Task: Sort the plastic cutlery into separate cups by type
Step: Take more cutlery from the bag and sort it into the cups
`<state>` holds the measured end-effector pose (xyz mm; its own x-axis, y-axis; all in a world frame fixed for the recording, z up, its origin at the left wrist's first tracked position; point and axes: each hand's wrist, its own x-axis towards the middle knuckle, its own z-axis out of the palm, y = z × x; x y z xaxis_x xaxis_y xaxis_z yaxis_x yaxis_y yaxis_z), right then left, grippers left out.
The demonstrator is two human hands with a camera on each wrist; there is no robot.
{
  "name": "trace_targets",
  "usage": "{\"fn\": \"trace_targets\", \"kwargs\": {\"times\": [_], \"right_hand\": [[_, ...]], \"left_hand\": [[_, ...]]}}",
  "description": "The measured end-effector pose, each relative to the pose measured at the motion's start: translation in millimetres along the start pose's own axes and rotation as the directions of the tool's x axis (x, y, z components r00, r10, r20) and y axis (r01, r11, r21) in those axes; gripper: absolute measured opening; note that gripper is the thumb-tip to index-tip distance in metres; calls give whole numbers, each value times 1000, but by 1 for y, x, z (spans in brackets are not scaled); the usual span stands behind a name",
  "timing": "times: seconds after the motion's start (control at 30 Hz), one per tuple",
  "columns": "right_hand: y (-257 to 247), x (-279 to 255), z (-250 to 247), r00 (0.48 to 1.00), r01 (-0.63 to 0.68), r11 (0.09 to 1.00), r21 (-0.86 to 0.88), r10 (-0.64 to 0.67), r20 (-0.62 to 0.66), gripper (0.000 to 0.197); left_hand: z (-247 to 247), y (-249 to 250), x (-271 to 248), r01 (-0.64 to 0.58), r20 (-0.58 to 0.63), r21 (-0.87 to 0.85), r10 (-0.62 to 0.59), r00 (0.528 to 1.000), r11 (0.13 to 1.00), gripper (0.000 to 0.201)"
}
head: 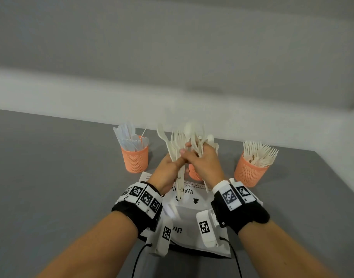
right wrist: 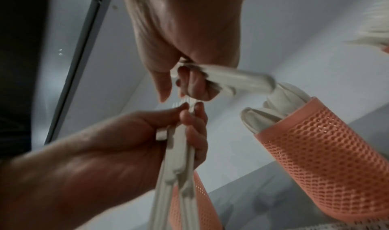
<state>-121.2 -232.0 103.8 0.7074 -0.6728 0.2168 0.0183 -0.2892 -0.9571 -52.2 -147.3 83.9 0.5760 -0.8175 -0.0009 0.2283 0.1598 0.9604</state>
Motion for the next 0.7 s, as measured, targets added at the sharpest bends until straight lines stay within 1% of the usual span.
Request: {"fn": "trace_targets", "kwargs": {"times": [0.1, 0.17, 0.23, 0.33, 0.4, 0.5, 0.57, 0.7], "right_hand": [[7, 1, 2, 999, 16, 988, -151, -23, -44, 35], [7, 3, 1, 999, 8, 987, -163, -16, -45, 35], [9, 3, 0, 1000, 5, 987, -161, -8, -16, 37], [8, 1, 1, 998, -41, 993, -113, 46, 37, 37], [7, -1, 2, 996, -57, 996, -63, 60, 64, 29], [7, -2, 1, 993, -88, 996, 16, 86, 77, 17], [9, -2, -1, 989, -116, 993, 34, 112, 101, 9], [8, -4, -2, 985, -131, 989, 67, 122, 123, 13]], "left_hand": [[5, -1, -3, -31, 27, 96, 29, 999, 995, 35], [6, -2, -6, -18, 56, 110, 12, 998, 994, 35], [3, -3, -8, 1, 75, 99, -8, 997, 995, 35], [0, -3, -9, 30, 99, 61, -36, 994, 998, 40], [-1, -4, -10, 37, 119, 16, -38, 992, 999, 38], [-3, -5, -11, 51, 116, -72, -43, 992, 996, 33], [-3, -7, -10, 66, 120, -110, -53, 991, 992, 31], [-3, -9, -7, 90, 89, -160, -76, 993, 983, 28]]}}
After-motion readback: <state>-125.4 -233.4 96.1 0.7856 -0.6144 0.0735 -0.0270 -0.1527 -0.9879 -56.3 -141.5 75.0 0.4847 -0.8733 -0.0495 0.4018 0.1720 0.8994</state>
